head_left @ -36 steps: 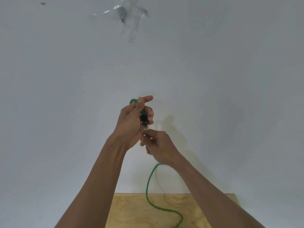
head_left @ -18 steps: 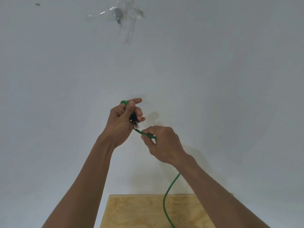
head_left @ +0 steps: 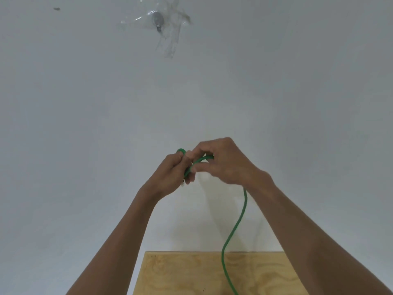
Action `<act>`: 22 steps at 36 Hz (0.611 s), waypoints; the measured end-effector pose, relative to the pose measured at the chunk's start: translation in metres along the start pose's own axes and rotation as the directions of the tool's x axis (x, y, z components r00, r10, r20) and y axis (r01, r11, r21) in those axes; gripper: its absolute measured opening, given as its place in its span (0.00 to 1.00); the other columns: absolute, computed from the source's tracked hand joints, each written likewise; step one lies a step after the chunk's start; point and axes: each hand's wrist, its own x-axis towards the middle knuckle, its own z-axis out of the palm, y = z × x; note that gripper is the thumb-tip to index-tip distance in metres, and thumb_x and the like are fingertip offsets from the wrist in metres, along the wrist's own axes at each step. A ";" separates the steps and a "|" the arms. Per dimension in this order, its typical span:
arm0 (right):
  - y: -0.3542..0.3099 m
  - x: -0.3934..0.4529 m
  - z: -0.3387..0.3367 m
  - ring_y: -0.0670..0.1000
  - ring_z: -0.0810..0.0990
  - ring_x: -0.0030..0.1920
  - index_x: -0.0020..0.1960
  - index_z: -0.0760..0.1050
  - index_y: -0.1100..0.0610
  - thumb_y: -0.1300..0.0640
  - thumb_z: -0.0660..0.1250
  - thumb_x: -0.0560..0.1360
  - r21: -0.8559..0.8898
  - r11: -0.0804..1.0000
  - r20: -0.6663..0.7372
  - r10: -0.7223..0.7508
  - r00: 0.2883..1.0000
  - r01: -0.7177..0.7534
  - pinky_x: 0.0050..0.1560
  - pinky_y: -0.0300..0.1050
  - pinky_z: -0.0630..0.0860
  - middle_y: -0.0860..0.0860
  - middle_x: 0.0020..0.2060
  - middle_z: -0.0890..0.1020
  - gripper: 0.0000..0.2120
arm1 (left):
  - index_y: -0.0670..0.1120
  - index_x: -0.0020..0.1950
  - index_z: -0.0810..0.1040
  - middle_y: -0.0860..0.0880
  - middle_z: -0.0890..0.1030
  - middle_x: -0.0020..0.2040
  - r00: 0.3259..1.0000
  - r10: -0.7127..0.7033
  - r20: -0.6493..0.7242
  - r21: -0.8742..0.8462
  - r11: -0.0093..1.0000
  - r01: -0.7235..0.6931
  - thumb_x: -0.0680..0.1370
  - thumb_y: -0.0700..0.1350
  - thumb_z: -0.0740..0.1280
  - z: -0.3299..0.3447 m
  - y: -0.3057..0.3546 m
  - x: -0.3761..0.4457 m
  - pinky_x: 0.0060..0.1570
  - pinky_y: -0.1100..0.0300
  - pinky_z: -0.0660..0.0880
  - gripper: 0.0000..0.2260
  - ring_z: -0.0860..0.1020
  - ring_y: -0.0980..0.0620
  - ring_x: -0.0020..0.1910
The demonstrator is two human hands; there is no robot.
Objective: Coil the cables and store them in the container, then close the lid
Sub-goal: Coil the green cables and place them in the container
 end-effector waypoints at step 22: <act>0.034 -0.012 0.031 0.44 0.75 0.26 0.32 0.80 0.50 0.66 0.63 0.74 0.765 0.600 0.159 0.177 0.971 -0.234 0.35 0.42 0.73 0.45 0.24 0.77 0.18 | 0.40 0.47 0.76 0.43 0.78 0.37 0.939 0.177 0.295 -0.793 0.593 0.137 0.82 0.43 0.58 0.018 0.043 -0.006 0.43 0.55 0.79 0.10 0.76 0.50 0.34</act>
